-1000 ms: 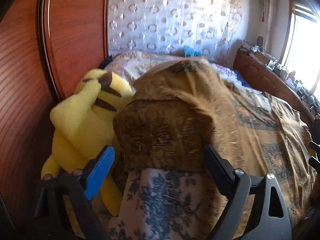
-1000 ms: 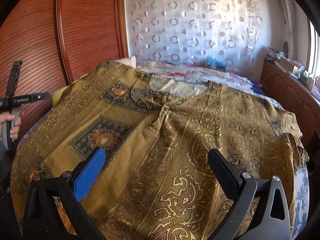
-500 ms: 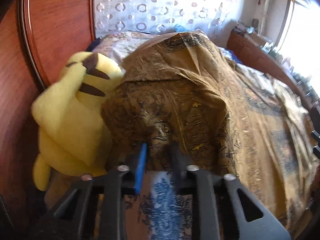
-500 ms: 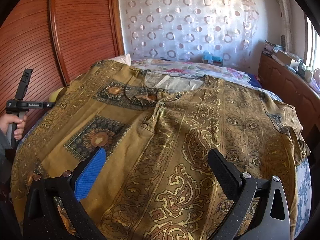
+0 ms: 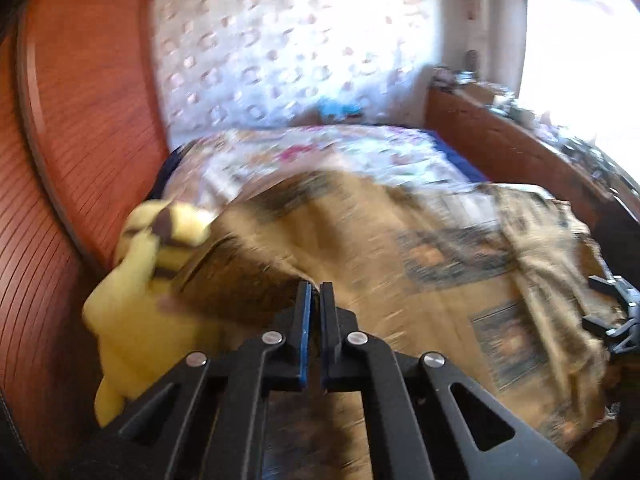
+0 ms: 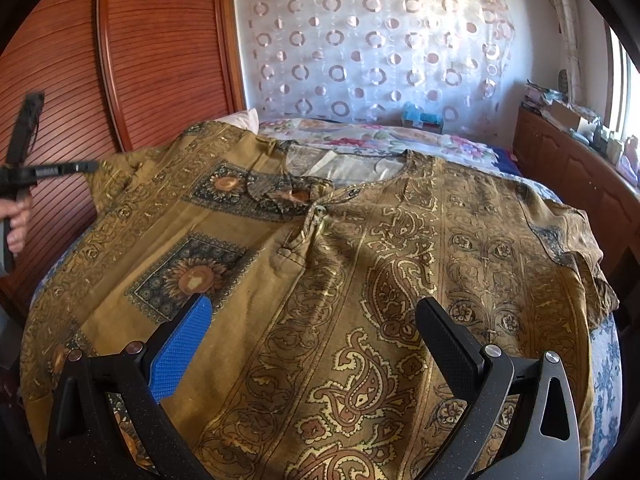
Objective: Fold small clothes
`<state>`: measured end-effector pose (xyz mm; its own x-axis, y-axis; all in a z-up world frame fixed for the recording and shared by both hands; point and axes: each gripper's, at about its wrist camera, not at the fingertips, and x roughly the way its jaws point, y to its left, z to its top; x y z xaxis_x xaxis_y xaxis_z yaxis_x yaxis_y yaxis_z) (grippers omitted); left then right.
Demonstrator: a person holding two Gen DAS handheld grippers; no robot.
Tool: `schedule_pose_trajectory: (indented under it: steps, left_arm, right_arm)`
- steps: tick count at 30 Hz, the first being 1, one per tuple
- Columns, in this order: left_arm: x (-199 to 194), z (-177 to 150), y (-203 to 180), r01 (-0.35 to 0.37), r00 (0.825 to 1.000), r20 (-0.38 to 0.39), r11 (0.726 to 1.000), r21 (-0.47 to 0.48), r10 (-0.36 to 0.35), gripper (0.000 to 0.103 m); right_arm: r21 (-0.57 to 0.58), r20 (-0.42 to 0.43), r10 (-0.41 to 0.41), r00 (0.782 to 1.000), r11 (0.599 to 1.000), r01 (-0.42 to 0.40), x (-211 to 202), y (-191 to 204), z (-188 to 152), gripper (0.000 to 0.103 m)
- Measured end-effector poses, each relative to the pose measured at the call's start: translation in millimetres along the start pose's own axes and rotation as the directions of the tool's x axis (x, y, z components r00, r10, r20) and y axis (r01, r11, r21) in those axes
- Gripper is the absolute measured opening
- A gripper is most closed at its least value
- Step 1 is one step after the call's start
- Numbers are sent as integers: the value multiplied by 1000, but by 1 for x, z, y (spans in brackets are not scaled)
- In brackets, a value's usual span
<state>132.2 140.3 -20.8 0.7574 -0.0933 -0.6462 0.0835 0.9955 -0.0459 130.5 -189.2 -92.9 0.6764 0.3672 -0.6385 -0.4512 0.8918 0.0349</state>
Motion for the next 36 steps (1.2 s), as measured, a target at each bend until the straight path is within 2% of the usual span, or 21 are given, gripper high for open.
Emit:
schedule_pose_trajectory:
  steps: [6, 10, 13, 17, 20, 24, 27, 33, 36]
  left_arm:
    - [-10, 23, -76, 100, 995, 11, 986, 136, -103, 0]
    - [-16, 20, -98, 113, 993, -3, 978, 174, -114, 11]
    - [-20, 15, -99, 115, 993, -14, 978, 175, -114, 22]
    - [-14, 1, -93, 66, 998, -25, 985, 157, -62, 37]
    - [-2, -16, -76, 42, 998, -49, 993, 109, -37, 42]
    - [13, -37, -57, -2, 997, -74, 997, 79, 7, 46]
    - [16, -52, -43, 3, 996, -89, 999, 34, 0, 46]
    - [-3, -78, -29, 20, 999, -44, 997, -71, -23, 47]
    - [-14, -87, -28, 1, 999, -35, 995, -96, -5, 47]
  right_arm:
    - [3, 2, -2, 1000, 1000, 2, 0, 1, 1, 103]
    - [9, 7, 0, 1000, 1000, 0, -1, 0, 0, 103]
    - [7, 6, 0, 1000, 1000, 0, -1, 1, 0, 103]
    - [7, 6, 0, 1000, 1000, 0, -1, 0, -1, 103]
    - [8, 6, 2, 1000, 1000, -2, -1, 1, -1, 103]
    - [2, 1, 3, 1000, 1000, -3, -1, 2, -1, 103]
    - [-7, -1, 14, 1000, 1000, -14, -1, 4, -1, 103]
    - [-50, -19, 82, 996, 995, -83, 1, 16, 7, 100]
    - [-78, -15, 125, 992, 989, -126, 0, 27, 20, 97]
